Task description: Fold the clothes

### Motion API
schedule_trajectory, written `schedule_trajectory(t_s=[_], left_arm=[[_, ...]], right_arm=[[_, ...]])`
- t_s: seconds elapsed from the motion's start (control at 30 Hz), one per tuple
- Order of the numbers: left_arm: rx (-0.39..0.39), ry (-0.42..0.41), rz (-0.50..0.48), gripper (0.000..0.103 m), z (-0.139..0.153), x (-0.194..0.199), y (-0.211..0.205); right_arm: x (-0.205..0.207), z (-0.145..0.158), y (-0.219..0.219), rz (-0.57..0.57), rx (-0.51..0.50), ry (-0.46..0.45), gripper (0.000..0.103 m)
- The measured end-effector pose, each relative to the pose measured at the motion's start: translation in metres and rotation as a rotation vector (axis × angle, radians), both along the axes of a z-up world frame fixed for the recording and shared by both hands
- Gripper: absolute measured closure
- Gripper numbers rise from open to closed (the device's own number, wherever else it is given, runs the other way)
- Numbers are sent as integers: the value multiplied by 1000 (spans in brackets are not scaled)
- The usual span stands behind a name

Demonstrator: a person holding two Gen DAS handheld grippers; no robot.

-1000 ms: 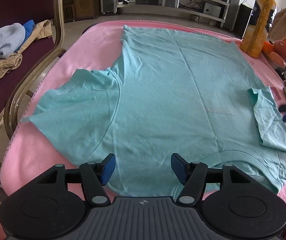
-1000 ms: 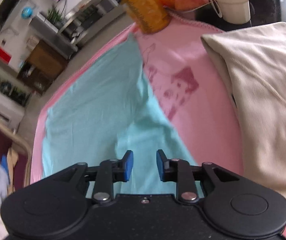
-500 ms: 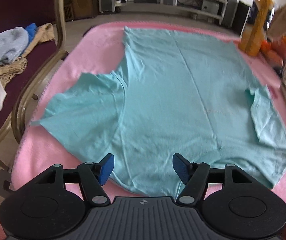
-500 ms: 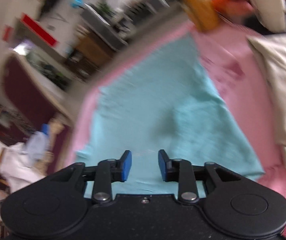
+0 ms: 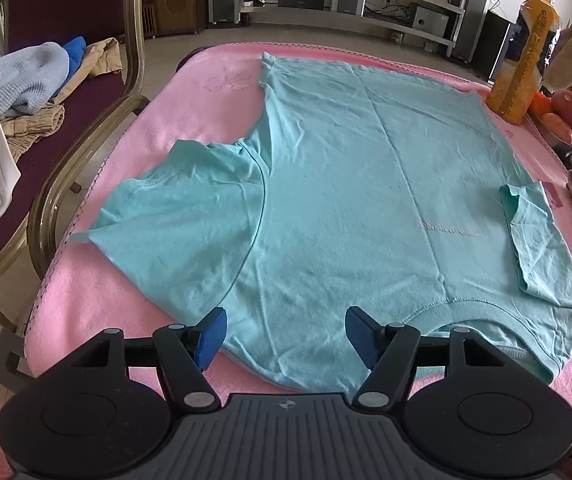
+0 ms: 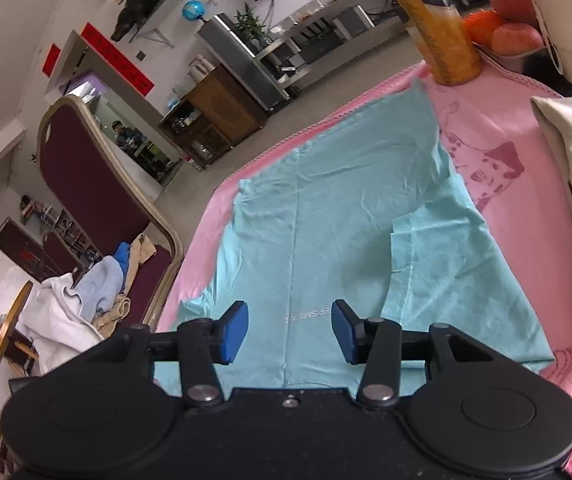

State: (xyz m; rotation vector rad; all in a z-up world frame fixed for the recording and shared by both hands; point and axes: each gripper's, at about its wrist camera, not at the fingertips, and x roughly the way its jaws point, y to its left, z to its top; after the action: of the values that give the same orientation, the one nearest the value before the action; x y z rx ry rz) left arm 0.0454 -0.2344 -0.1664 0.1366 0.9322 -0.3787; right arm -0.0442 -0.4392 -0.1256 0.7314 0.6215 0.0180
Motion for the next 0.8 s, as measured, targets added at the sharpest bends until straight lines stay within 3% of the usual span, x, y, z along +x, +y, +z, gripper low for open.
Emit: schedule_trajectory(t_s=[0.57,0.67,0.73,0.8], left_arm=[[-36,22,9,38,0,2,3],[-28,59,-39,41,-4,0,-3],[1,107,-98,43,-11,-2,-12],[59,97,-145,40,-15,-10,-22]], right_arm=[[1,-6,5,21,-13,51,56],[5,-14,12,35,-29,113,56],[9,-25,18,50,-24,189,57],[13,-35,24,64,-19,266,57]])
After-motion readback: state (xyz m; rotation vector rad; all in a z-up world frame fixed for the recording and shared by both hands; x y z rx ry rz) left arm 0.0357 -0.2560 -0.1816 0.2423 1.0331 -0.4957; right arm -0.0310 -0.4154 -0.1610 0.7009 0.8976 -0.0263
